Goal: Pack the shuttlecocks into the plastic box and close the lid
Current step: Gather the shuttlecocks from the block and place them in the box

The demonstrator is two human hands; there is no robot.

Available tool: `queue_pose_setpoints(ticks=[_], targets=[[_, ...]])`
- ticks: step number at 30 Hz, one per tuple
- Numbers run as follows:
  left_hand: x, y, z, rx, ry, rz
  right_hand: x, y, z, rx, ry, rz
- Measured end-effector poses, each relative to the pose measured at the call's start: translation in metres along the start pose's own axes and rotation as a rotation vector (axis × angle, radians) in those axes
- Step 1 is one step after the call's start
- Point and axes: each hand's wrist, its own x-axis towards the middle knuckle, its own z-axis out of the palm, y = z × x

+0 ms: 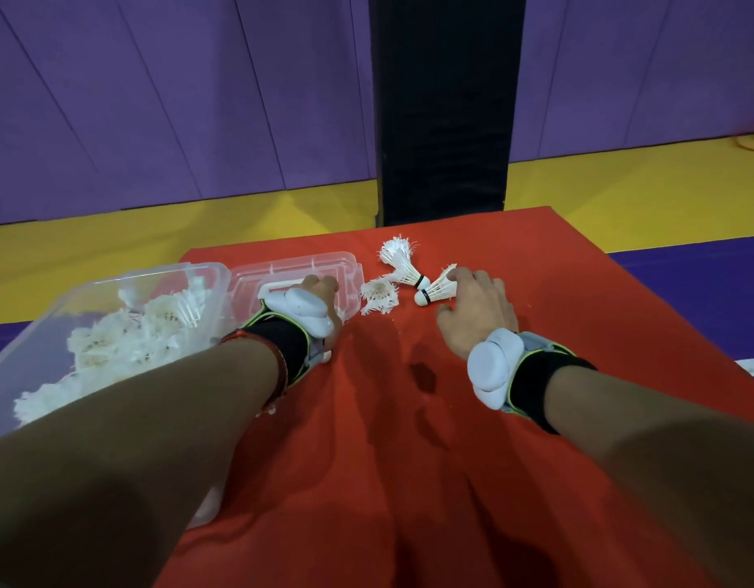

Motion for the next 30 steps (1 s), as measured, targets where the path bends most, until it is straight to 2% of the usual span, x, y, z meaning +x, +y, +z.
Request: queue_pose_setpoints(ticks=[3, 13, 20, 24, 30], targets=[[0.015, -0.001, 0.018, 0.049, -0.009, 0.002, 0.017, 0.006, 0.009, 0.017, 0.025, 0.02], [0.035, -0.017, 0.038, -0.105, 0.098, 0.004, 0.053, 0.021, 0.048, 0.12, -0.012, 0.117], [0.028, -0.013, 0.034, -0.188, 0.079, 0.007, 0.049, 0.014, 0.043, 0.153, -0.005, 0.162], [0.027, 0.0, 0.031, -0.304, 0.087, 0.06, 0.052, 0.011, 0.038, 0.098, 0.073, 0.074], [0.034, 0.022, 0.031, -0.374, 0.116, 0.083, 0.063, 0.008, 0.032, -0.248, 0.101, -0.276]])
